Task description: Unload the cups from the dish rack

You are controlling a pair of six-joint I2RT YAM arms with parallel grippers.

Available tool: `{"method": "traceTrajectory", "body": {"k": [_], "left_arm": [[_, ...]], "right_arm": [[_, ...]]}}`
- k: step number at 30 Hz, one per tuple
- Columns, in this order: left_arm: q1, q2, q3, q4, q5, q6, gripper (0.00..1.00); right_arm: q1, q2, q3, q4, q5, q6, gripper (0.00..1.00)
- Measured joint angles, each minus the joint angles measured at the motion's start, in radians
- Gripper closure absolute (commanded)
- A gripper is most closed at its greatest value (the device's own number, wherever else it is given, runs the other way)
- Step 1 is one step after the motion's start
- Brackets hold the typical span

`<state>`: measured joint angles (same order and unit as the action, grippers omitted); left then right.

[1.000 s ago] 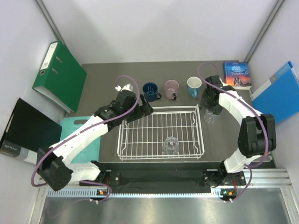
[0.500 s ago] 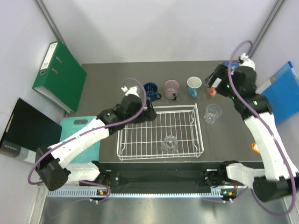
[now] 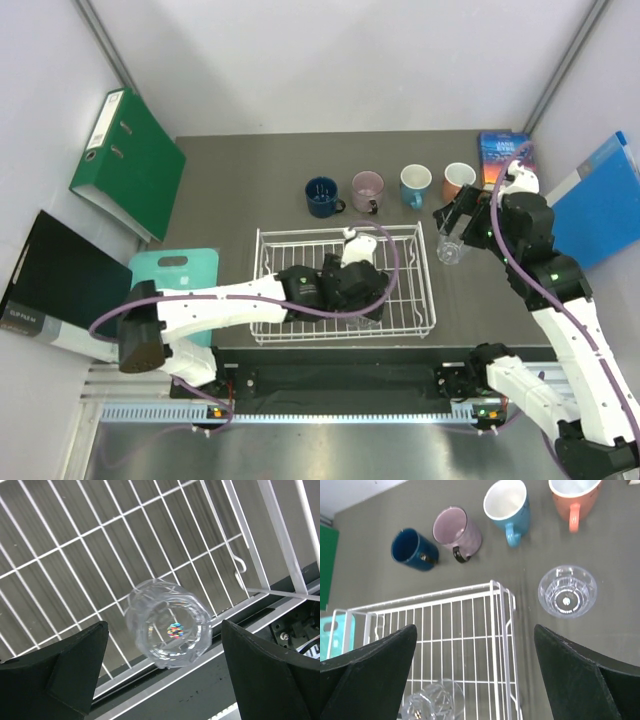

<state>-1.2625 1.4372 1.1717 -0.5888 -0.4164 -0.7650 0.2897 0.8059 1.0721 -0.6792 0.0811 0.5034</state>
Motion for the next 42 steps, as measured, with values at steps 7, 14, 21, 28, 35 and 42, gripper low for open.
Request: {"method": "traceTrajectory", "body": {"k": [7, 14, 21, 28, 35, 42], "left_arm": [[-0.053, 0.124, 0.087, -0.047, -0.036, -0.024, 0.01], [-0.055, 0.154, 0.088, -0.074, -0.056, -0.059, 0.02], [-0.055, 0.198, 0.088, -0.071, -0.055, -0.071, 0.68], [-0.055, 0.188, 0.081, -0.048, -0.061, -0.059, 1.00], [-0.046, 0.008, 0.075, -0.029, -0.072, -0.019, 1.00], [0.320, -0.494, -0.209, 0.455, 0.243, -0.106, 1.00]], "right_arm": [[0.025, -0.015, -0.012, -0.011, -0.007, -0.006, 0.00], [0.045, -0.026, -0.012, -0.011, -0.016, -0.006, 0.00], [0.054, -0.025, -0.031, -0.008, -0.023, -0.006, 0.00], [0.058, -0.023, -0.031, -0.008, -0.024, -0.006, 0.01], [0.069, -0.039, -0.032, -0.001, -0.020, -0.006, 0.04], [0.084, -0.083, -0.104, 0.059, -0.042, 0.026, 0.08]]}}
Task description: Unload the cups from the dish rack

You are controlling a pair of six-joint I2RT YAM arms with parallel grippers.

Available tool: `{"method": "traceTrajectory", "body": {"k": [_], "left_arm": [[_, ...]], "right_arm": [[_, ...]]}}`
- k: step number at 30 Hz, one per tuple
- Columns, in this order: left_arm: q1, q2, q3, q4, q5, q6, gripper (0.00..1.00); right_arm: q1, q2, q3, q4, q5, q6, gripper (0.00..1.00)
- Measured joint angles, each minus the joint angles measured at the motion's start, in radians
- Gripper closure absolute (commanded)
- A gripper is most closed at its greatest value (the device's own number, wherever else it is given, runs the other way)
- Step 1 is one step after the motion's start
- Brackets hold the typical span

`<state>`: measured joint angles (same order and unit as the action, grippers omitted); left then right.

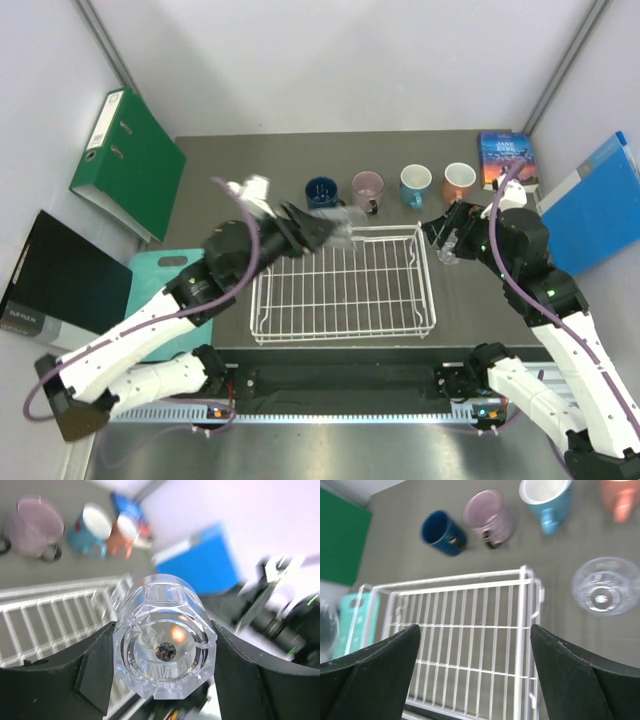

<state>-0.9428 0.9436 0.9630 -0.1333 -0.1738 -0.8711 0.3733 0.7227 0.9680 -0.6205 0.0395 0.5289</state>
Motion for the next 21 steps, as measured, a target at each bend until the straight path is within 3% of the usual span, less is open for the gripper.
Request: {"method": "traceTrajectory", "body": {"k": [3, 5, 12, 21], "left_arm": [[0.188, -0.039, -0.133, 0.228, 0.179, -0.116, 1.00], [0.241, 0.013, -0.187, 0.331, 0.295, -0.187, 1.00], [0.254, 0.233, -0.207, 0.519, 0.565, -0.332, 1.00], [0.253, 0.300, -0.193, 0.662, 0.682, -0.388, 1.00]], "right_arm": [[0.005, -0.017, -0.021, 0.027, -0.086, 0.011, 0.05], [0.008, -0.023, -0.021, 0.055, -0.139, 0.015, 0.06], [0.020, -0.049, -0.026, 0.149, -0.289, 0.037, 0.12], [0.033, -0.043, -0.061, 0.262, -0.429, 0.114, 0.22]]}}
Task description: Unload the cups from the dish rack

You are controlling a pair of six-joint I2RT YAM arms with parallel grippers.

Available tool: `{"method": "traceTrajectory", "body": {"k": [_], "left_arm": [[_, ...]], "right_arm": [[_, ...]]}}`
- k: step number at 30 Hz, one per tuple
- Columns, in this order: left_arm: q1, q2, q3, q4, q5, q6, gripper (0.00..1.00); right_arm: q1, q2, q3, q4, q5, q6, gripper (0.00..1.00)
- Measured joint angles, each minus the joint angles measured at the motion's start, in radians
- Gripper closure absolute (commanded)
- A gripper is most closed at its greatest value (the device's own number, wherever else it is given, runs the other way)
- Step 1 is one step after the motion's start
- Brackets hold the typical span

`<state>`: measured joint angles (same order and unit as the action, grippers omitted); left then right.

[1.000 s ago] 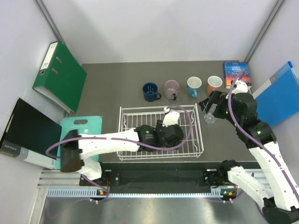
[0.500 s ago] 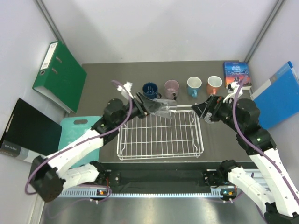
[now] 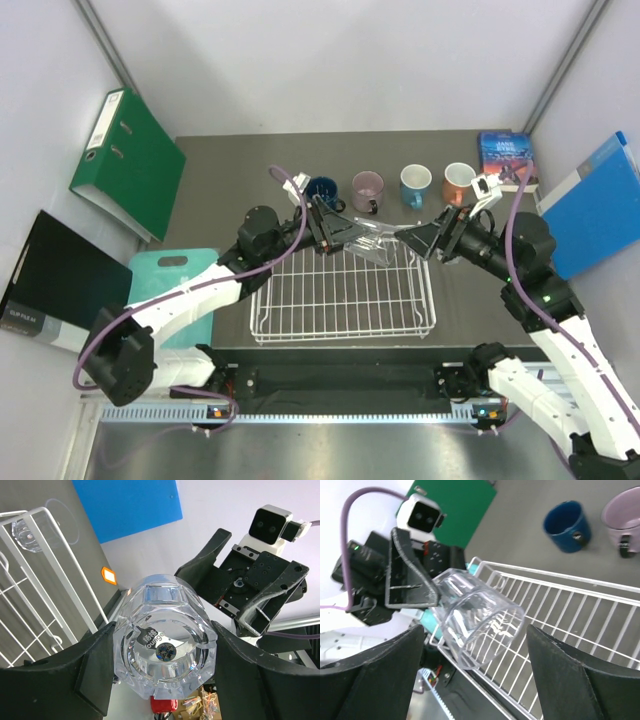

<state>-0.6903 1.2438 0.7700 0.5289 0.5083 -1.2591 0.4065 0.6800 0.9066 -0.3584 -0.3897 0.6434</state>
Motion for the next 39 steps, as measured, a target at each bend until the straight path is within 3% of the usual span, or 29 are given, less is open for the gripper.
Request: {"method": "traceTrajectory", "body": {"k": [14, 18, 20, 22, 23, 25, 26, 30, 39], "left_arm": [[-0.010, 0.042, 0.009, 0.066, 0.019, -0.020, 1.00], [-0.019, 0.060, 0.020, 0.081, 0.005, -0.018, 1.00], [-0.012, 0.068, 0.021, 0.105, -0.006, -0.040, 1.00], [-0.013, 0.070, 0.029, 0.124, -0.006, -0.075, 0.90], [-0.017, 0.069, 0.039, 0.124, -0.005, -0.071, 0.68], [-0.024, 0.068, 0.056, 0.101, -0.012, -0.051, 0.47], [-0.027, 0.063, 0.072, 0.072, -0.020, -0.034, 0.30], [-0.052, 0.021, 0.115, -0.073, -0.103, 0.046, 0.06], [0.005, -0.065, 0.138, -0.564, -0.438, 0.167, 0.02]], "right_arm": [[0.159, 0.106, -0.048, 0.133, -0.042, 0.074, 0.55], [0.203, 0.155, -0.050, 0.135, -0.020, 0.092, 1.00], [0.206, 0.161, -0.049, 0.158, -0.014, 0.109, 1.00], [0.214, 0.156, -0.047, 0.188, -0.013, 0.117, 1.00], [0.217, 0.148, -0.043, 0.189, -0.008, 0.113, 1.00], [0.225, 0.137, -0.029, 0.161, 0.020, 0.101, 1.00], [0.228, 0.134, -0.021, 0.145, 0.032, 0.098, 1.00], [0.250, 0.112, 0.031, 0.052, 0.117, 0.064, 1.00], [0.209, 0.166, 0.185, -0.358, 0.667, -0.065, 1.00]]}}
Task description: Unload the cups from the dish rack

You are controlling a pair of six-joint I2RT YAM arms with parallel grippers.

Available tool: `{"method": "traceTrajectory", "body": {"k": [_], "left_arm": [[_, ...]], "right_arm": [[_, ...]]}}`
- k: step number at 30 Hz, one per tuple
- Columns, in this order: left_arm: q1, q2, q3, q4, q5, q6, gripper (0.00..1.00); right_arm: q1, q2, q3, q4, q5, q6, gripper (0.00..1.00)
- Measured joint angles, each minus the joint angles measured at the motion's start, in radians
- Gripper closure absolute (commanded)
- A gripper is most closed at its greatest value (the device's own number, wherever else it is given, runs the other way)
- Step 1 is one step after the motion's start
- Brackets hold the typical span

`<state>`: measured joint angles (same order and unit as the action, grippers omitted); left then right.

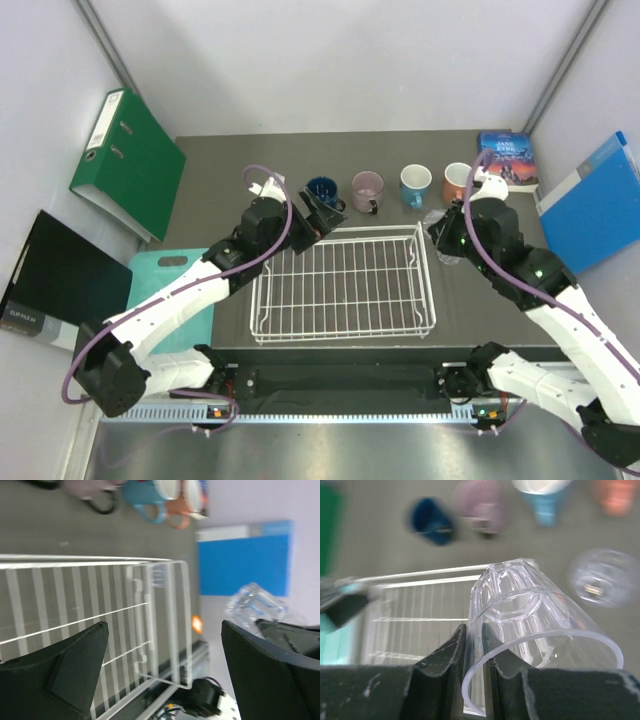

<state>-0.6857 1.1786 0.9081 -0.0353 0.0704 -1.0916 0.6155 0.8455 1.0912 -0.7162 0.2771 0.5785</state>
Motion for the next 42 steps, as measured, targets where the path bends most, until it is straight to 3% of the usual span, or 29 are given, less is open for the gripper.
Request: {"method": "traceTrajectory", "body": {"k": [5, 14, 25, 35, 42], "left_arm": [[0.002, 0.001, 0.022, -0.188, -0.116, 0.025, 0.05], [0.002, 0.047, 0.130, -0.381, -0.225, 0.101, 0.06], [0.002, 0.083, 0.130, -0.436, -0.201, 0.127, 0.07], [0.002, 0.072, 0.119, -0.452, -0.191, 0.127, 0.07], [0.002, 0.044, 0.095, -0.463, -0.191, 0.126, 0.07]], "right_arm": [[-0.048, 0.138, 0.044, -0.218, 0.237, 0.050, 1.00], [-0.057, 0.194, -0.018, -0.369, 0.261, 0.142, 1.00], [-0.070, 0.253, -0.223, -0.262, 0.119, 0.183, 1.00], [-0.143, 0.369, -0.259, -0.133, 0.105, 0.152, 1.00], [-0.210, 0.366, -0.288, -0.057, -0.001, 0.110, 1.00]]}}
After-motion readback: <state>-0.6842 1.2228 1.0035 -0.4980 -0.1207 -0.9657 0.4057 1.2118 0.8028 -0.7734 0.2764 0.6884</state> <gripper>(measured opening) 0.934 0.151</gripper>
